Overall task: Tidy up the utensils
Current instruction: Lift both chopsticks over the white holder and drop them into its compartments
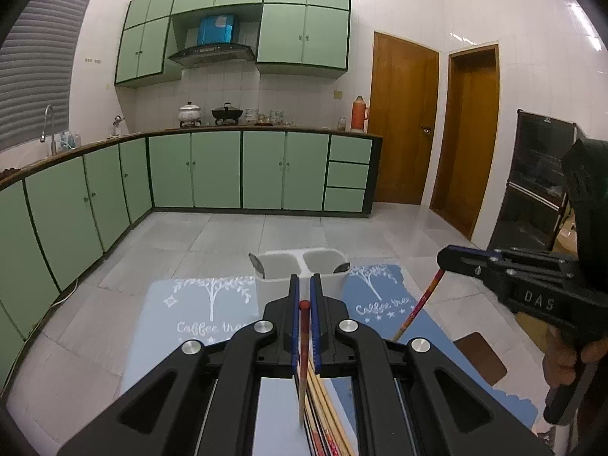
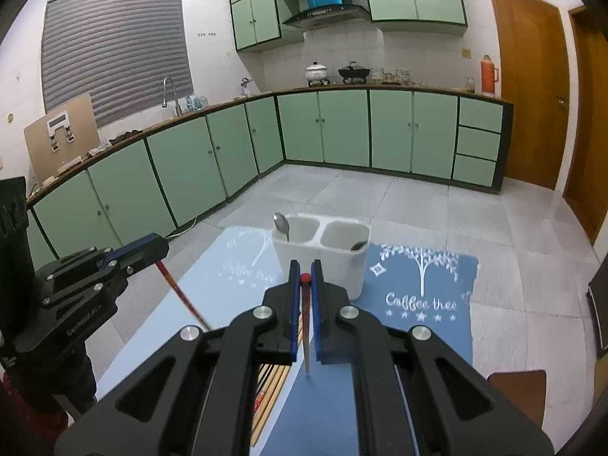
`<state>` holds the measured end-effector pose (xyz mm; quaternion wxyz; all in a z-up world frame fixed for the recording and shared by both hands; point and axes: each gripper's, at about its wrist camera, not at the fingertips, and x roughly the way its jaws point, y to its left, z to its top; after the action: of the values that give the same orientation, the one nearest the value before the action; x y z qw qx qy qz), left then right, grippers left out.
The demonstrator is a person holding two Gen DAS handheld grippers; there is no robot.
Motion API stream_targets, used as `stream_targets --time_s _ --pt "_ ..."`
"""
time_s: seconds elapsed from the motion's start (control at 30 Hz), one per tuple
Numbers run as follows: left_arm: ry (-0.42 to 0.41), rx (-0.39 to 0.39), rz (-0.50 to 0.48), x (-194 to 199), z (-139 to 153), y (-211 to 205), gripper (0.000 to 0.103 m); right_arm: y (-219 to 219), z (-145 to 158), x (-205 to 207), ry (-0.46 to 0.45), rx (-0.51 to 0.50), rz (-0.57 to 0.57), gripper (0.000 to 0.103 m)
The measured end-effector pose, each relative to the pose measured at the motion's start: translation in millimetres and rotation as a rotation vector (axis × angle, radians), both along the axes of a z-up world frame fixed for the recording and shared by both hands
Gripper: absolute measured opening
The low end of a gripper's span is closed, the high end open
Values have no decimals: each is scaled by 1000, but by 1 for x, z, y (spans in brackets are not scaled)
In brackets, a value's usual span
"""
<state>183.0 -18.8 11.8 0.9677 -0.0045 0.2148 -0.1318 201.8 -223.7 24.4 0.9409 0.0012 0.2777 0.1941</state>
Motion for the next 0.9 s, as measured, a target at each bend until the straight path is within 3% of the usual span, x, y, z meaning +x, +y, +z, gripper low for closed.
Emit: stream_targets --time_s 0.2,0.5,0.7,0.9 --pt "-41 -15 -10 7 18 -3 5 -10 31 17 -56 28 6 5" --pt "-201 -48 9 49 82 -3 5 -14 82 59 -180 49 -22 5" --pt "-276 -40 26 90 101 -15 5 -10 87 100 -205 40 -49 5" --pt "-285 -29 49 141 77 -25 5 -7 63 139 -168 31 -62 5"
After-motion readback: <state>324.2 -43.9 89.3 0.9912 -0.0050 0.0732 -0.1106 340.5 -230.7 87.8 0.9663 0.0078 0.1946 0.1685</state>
